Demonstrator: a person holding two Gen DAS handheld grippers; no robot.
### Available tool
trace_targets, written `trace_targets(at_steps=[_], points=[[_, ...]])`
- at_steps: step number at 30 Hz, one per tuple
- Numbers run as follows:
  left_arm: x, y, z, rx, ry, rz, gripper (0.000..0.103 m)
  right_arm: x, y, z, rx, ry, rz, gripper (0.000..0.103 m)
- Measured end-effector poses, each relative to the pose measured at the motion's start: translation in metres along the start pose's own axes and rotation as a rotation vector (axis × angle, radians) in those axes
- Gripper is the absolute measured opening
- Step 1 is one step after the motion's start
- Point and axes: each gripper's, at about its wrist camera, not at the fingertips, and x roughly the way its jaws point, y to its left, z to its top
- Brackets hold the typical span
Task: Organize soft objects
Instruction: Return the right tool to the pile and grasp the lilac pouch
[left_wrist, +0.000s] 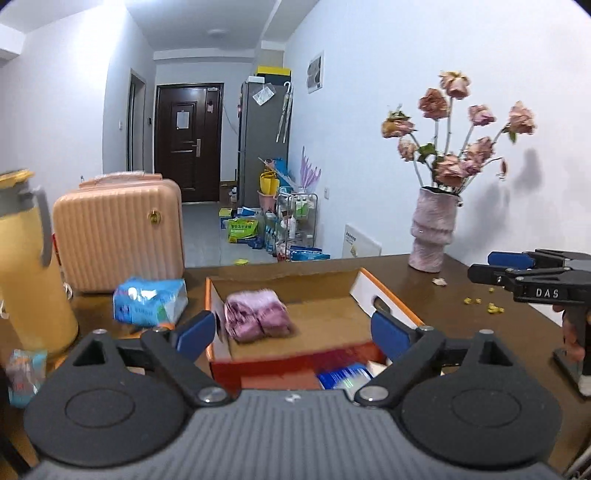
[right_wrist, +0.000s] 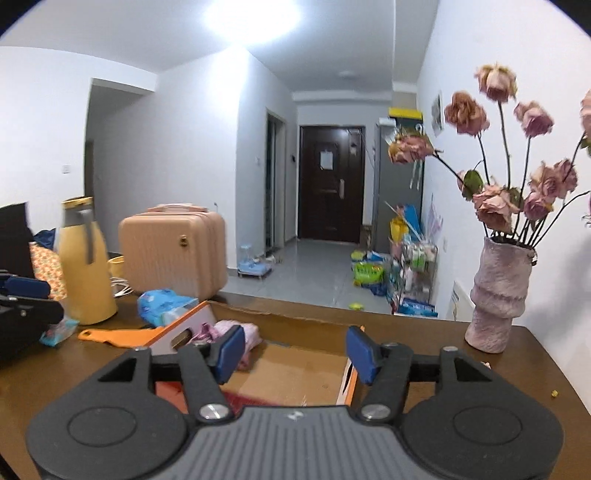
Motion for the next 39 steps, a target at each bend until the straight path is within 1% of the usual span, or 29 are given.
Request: trace_targets(at_steps=[2, 4, 6, 8, 9, 11, 13, 15, 18, 20, 23, 25, 27, 30, 32, 33, 35, 37, 39], points=[[-0.018, -0.008, -0.022, -0.025, -0.001, 0.000, 0.094, -0.021, 0.011, -0.021, -0.022, -0.017, 0.019, 0.062], [-0.037, -0.016, -0.046, -0.043, -0.007, 0.015, 0.096, -0.042, 0.021, -0.043, -0.026, -0.022, 0.039, 0.063], [-0.054, -0.023, -0.071, -0.047, -0.022, 0.050, 0.099, -0.060, 0.028, -0.070, -0.005, -0.018, 0.053, 0.073], [-0.065, -0.028, -0.096, -0.066, -0.023, 0.085, 0.100, -0.075, 0.034, -0.101, 0.033, 0.002, 0.036, 0.075], [-0.066, -0.030, -0.106, -0.076, -0.003, 0.089, 0.101, -0.081, 0.037, -0.114, 0.044, 0.022, 0.024, 0.075], [-0.065, -0.033, -0.122, -0.081, 0.058, 0.073, 0.101, -0.089, 0.040, -0.138, 0.076, 0.062, 0.007, 0.075], [-0.062, -0.038, -0.131, -0.078, 0.092, 0.078, 0.101, -0.093, 0.037, -0.156, 0.116, 0.107, 0.018, 0.075], [-0.057, -0.043, -0.137, -0.077, 0.105, 0.063, 0.101, -0.094, 0.034, -0.164, 0.132, 0.132, 0.020, 0.075], [-0.044, -0.051, -0.141, -0.083, 0.108, 0.040, 0.101, -0.092, 0.028, -0.168, 0.134, 0.133, -0.004, 0.075], [-0.031, -0.058, -0.144, -0.096, 0.121, 0.011, 0.100, -0.086, 0.024, -0.169, 0.161, 0.136, 0.003, 0.074], [-0.007, -0.070, -0.149, -0.133, 0.159, -0.060, 0.100, -0.066, 0.018, -0.169, 0.194, 0.147, 0.018, 0.074], [0.008, -0.077, -0.152, -0.151, 0.180, -0.077, 0.100, -0.048, 0.013, -0.168, 0.230, 0.162, 0.039, 0.074], [0.023, -0.079, -0.154, -0.178, 0.198, -0.087, 0.098, -0.027, 0.007, -0.167, 0.274, 0.176, 0.064, 0.070], [0.040, -0.076, -0.156, -0.244, 0.225, -0.111, 0.090, 0.000, 0.003, -0.164, 0.306, 0.202, 0.077, 0.067], [0.050, -0.073, -0.157, -0.282, 0.251, -0.130, 0.079, 0.014, 0.003, -0.162, 0.319, 0.218, 0.089, 0.063], [0.054, -0.073, -0.158, -0.287, 0.263, -0.141, 0.076, 0.021, 0.003, -0.162, 0.323, 0.231, 0.095, 0.061], [0.060, -0.072, -0.160, -0.283, 0.286, -0.164, 0.059, 0.032, 0.006, -0.163, 0.319, 0.252, 0.095, 0.059], [0.061, -0.068, -0.161, -0.293, 0.297, -0.188, 0.052, 0.038, 0.009, -0.164, 0.310, 0.265, 0.101, 0.054], [0.060, -0.066, -0.162, -0.302, 0.303, -0.194, 0.048, 0.038, 0.011, -0.167, 0.299, 0.276, 0.116, 0.037]])
